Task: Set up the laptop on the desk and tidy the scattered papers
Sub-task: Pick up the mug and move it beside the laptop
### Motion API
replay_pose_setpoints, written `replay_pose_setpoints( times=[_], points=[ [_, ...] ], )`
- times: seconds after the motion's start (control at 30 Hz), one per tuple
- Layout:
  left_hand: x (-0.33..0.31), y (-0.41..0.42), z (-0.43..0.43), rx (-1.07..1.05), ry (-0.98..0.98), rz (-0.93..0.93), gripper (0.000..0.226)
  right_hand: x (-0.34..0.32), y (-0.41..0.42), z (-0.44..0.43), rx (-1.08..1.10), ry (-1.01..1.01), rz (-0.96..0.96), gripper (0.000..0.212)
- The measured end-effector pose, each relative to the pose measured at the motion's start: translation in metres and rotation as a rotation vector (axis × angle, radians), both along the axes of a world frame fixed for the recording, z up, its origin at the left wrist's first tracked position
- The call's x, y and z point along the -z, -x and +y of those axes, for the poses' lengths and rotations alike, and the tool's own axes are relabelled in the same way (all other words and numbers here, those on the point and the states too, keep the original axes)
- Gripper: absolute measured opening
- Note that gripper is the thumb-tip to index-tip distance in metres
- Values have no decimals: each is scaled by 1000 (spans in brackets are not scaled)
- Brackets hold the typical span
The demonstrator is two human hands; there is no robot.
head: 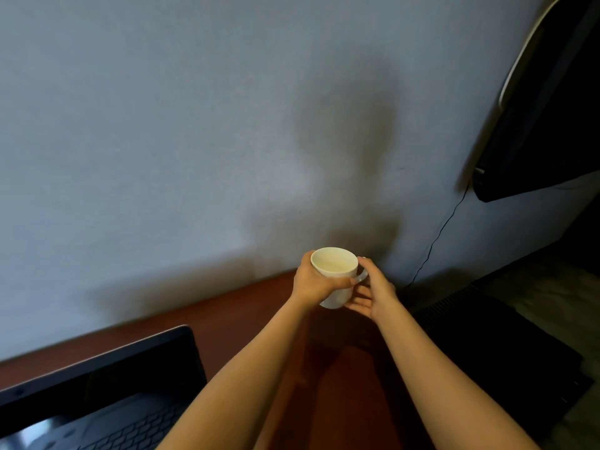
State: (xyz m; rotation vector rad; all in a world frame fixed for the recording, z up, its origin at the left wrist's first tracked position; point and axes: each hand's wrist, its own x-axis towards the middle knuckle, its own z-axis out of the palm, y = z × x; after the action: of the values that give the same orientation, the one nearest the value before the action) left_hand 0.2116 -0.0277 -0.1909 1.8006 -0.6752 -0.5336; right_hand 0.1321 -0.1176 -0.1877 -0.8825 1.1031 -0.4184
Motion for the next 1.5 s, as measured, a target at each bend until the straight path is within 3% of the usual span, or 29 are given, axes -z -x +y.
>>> replay_pose_setpoints(
  times=[0.4, 0.7, 1.03, 1.37, 1.5],
  points=[
    [56, -50, -89, -47, 4, 7, 81, 51, -60, -88, -14, -20, 27, 52],
    [93, -73, -121, -100, 28, 0, 82, 87, -95, -125, -84, -5, 40, 50],
    [112, -86, -129, -164, 6, -5, 84, 103, -115, -130, -110, 22, 82, 18],
    [120, -94, -130, -93, -6, 23, 97, 99, -123, -123, -6, 112, 180, 34],
    [119, -102, -126, -24, -93, 76, 110, 91, -119, -127, -4, 222, 247, 21]
  ],
)
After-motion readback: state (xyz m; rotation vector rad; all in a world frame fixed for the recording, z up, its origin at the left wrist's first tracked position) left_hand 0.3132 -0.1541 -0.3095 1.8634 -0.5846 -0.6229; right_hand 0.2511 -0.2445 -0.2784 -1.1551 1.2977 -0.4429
